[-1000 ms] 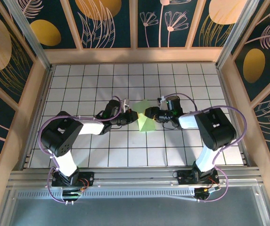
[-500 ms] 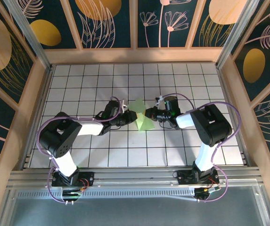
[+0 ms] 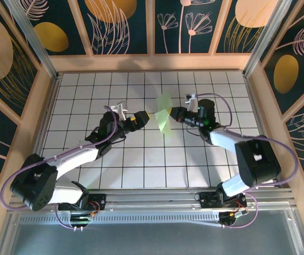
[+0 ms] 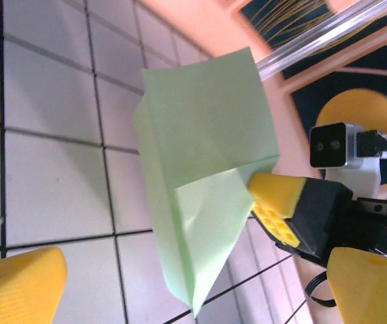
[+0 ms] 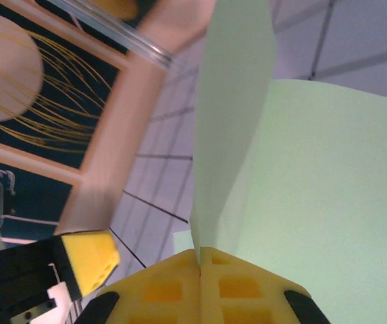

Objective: Fold a paper plane with a square sheet of paper (fold left side to right side)
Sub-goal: Turn over the paper at the center of the table.

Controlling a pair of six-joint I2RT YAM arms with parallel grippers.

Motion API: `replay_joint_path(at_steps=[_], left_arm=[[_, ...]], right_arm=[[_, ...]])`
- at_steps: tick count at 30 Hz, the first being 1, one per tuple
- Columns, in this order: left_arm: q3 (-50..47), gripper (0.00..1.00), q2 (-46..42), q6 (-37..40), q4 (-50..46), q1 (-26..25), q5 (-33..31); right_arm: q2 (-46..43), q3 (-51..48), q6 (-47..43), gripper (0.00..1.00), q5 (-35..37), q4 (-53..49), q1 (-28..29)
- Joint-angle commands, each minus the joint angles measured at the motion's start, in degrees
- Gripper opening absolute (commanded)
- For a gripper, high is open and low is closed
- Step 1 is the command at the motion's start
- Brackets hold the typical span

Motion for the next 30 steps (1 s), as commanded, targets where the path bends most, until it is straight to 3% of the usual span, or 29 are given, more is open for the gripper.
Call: replay_joint_path(at_steps=[1, 8, 11, 21, 30], left_arm=[[-1.1, 0.99, -1.9, -1.6, 9.8, 0.7, 2.8], [3.2, 0.96, 5.1, -9.2, 27.3, 0.6, 18.8], [4.8, 0.92, 9.4, -13.5, 33.8, 0.5, 22.5], [9.2, 0.76, 18.7, -20.2, 44.0, -1.4, 25.5], [9.4, 0.41, 18.6, -20.0, 43.0, -1.3, 23.8]], right_arm=[[-5.1, 2.7, -0.5, 0.0, -1.7, 2.1, -0.6], [-9.2, 2.7, 8.8, 0.0, -4.6, 11.2, -0.5], [-9.6, 2.6, 11.4, 0.0, -5.1, 13.9, -0.3], [-8.5, 1.2, 15.3, 0.0, -5.3, 18.2, 0.9], [-8.5, 0.2, 15.3, 0.0, -4.7, 18.2, 1.0]])
